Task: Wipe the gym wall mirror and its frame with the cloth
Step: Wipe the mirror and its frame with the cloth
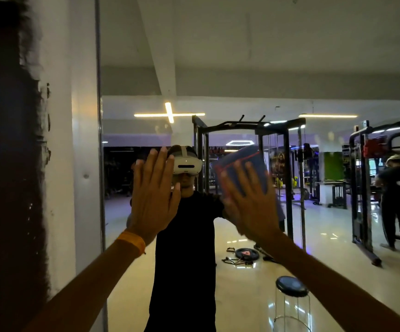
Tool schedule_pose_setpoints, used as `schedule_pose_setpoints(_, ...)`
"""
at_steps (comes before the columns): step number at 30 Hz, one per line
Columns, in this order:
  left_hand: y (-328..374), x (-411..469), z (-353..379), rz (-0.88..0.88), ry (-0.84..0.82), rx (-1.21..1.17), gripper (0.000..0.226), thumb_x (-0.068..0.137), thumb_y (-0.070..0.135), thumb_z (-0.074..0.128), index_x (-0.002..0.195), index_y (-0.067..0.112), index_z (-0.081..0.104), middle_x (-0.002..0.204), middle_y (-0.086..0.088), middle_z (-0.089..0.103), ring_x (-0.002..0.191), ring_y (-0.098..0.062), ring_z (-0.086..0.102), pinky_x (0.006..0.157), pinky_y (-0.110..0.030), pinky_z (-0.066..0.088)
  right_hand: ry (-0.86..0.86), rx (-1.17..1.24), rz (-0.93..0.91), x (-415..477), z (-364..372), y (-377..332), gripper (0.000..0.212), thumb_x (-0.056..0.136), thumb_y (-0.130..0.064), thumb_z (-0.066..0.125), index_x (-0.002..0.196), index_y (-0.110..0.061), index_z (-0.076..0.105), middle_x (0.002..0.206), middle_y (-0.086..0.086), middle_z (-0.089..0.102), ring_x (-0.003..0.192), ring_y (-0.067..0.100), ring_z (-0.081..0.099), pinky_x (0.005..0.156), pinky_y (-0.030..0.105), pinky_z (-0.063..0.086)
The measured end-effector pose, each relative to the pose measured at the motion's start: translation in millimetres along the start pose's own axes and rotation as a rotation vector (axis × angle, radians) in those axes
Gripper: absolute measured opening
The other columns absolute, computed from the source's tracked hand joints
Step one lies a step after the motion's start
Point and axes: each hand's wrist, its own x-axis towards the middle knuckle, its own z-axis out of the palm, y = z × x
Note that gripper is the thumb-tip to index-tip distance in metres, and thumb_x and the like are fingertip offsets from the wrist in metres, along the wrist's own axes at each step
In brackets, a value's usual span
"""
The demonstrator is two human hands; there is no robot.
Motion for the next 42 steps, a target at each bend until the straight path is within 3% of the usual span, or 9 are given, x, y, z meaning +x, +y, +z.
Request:
schedule_pose_setpoints(4,1.3,-33.0,1.3,-0.019,-0.01,-0.004,0.064,0.105,0.039,0.032,0.159,0.004,0.033,0.171,-0.014,0.019,0.16,-0.033,0.011,0.127,-0.06,0.01,-0.075,0.006,-0.39,-12.3,-5.1,14.7,0.059,0.107,-0.053,0.034,0.161,-0.032,0.028,0.171,0.004,0.017,0.16,0.026,0.01,0.126,0.059,0.003)
schedule_pose_setpoints(11,0.0,-37.1,-0.8,-0.007,-0.024,0.012,0.065,0.106,0.042,0.028,0.16,0.005,0.032,0.17,-0.016,0.021,0.159,-0.035,0.013,0.128,-0.059,0.009,0.068,0.036,0.254,12.7,-8.0,23.6,0.063,0.107,-0.055,0.023,0.164,-0.029,0.02,0.172,0.008,0.012,0.16,0.029,0.007,0.126,0.059,0.004)
schedule_pose_setpoints(15,-1.7,-38.0,-1.4,-0.005,-0.031,0.031,0.065,0.107,0.042,0.028,0.16,0.005,0.031,0.17,-0.016,0.021,0.159,-0.034,0.012,0.128,-0.057,0.008,-0.104,0.02,-0.365,-43.9,-2.9,6.4,0.058,0.107,-0.053,0.033,0.161,-0.032,0.032,0.171,0.005,0.021,0.159,0.028,0.014,0.124,0.063,0.011)
schedule_pose_setpoints(17,-1.9,-38.5,-1.0,-0.004,-0.04,0.026,0.065,0.108,0.043,0.025,0.16,0.005,0.031,0.17,-0.016,0.02,0.159,-0.035,0.012,0.128,-0.058,0.009,-0.072,-0.024,-0.417,-27.2,-6.3,38.1,0.058,0.106,-0.051,0.038,0.159,-0.03,0.034,0.169,0.009,0.025,0.158,0.03,0.017,0.125,0.063,0.008)
schedule_pose_setpoints(22,-2.8,-38.9,0.1,-0.005,-0.044,0.027,0.066,0.109,0.045,0.021,0.161,0.005,0.028,0.171,-0.016,0.018,0.159,-0.036,0.012,0.127,-0.061,0.01,0.114,-0.015,0.346,1.5,-10.5,53.6,0.063,0.107,-0.057,0.022,0.163,-0.028,0.023,0.17,0.011,0.02,0.158,0.031,0.013,0.125,0.062,0.01)
schedule_pose_setpoints(28,-4.4,-39.4,2.5,0.005,-0.039,0.044,0.066,0.107,0.043,0.026,0.162,0.005,0.026,0.172,-0.015,0.016,0.16,-0.036,0.01,0.127,-0.06,0.009,-0.093,0.049,-0.397,-50.0,-5.0,9.5,0.058,0.107,-0.053,0.036,0.16,-0.032,0.031,0.171,0.006,0.022,0.159,0.028,0.015,0.124,0.065,0.011)
schedule_pose_setpoints(35,-4.3,-38.9,3.0,0.013,-0.036,0.058,0.065,0.108,0.042,0.027,0.162,0.006,0.027,0.171,-0.016,0.017,0.159,-0.036,0.01,0.126,-0.063,0.012,0.121,0.028,0.342,7.4,-5.6,28.4,0.062,0.107,-0.055,0.027,0.163,-0.03,0.018,0.171,0.009,0.017,0.159,0.029,0.01,0.126,0.061,0.005)
schedule_pose_setpoints(39,-4.9,-37.1,-0.4,0.011,-0.038,0.037,0.064,0.107,0.041,0.031,0.161,0.007,0.029,0.17,-0.016,0.02,0.159,-0.035,0.011,0.127,-0.061,0.009,-0.069,0.042,-0.307,-20.6,-6.9,3.9,0.06,0.105,-0.05,0.038,0.16,-0.028,0.032,0.17,0.01,0.022,0.158,0.031,0.016,0.125,0.064,0.009)
schedule_pose_setpoints(42,-6.8,-27.0,-5.1,0.06,-0.018,0.012,0.063,0.105,0.039,0.035,0.159,0.007,0.031,0.169,-0.018,0.023,0.158,-0.037,0.014,0.127,-0.062,0.011,-0.012,-0.012,-0.253,18.2,-16.7,52.3,0.06,0.107,-0.056,0.024,0.16,-0.027,0.031,0.168,0.013,0.027,0.158,0.031,0.019,0.123,0.066,0.013)
